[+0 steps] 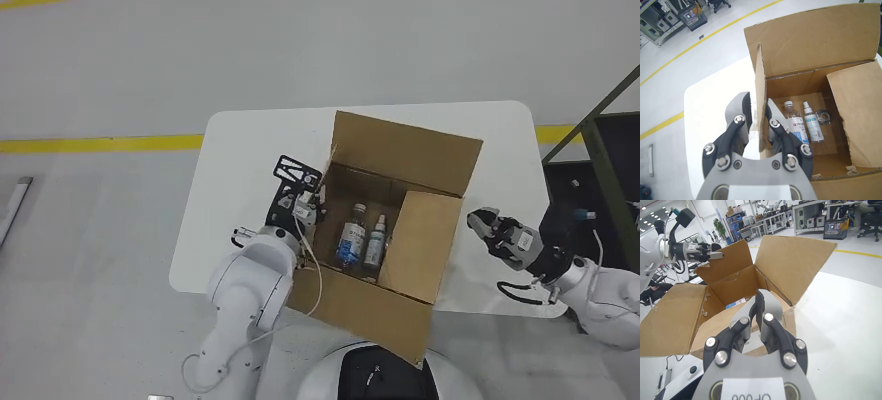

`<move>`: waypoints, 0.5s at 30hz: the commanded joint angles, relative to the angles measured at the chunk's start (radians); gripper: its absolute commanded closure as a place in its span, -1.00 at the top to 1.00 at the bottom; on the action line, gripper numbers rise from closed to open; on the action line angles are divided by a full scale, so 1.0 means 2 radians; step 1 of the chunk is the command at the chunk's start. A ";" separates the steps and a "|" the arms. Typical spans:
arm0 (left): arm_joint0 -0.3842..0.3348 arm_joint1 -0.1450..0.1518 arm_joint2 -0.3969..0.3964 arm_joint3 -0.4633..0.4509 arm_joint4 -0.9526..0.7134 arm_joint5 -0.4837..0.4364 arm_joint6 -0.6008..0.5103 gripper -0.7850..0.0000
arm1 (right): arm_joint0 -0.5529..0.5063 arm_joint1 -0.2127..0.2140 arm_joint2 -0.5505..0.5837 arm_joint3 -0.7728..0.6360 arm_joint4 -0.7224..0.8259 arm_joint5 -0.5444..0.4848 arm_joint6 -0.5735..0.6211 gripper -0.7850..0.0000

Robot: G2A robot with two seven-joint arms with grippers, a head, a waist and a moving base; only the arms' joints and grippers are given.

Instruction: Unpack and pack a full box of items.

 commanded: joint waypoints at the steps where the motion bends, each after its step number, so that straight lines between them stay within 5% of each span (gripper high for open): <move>1: -0.003 0.001 -0.004 0.002 0.002 -0.005 0.003 1.00 | 0.002 -0.001 -0.006 -0.002 0.001 -0.001 0.005 -1.00; 15: -0.009 0.018 -0.049 0.023 0.154 -0.070 0.045 1.00 | 0.006 -0.005 -0.031 -0.013 -0.008 -0.001 0.021 -1.00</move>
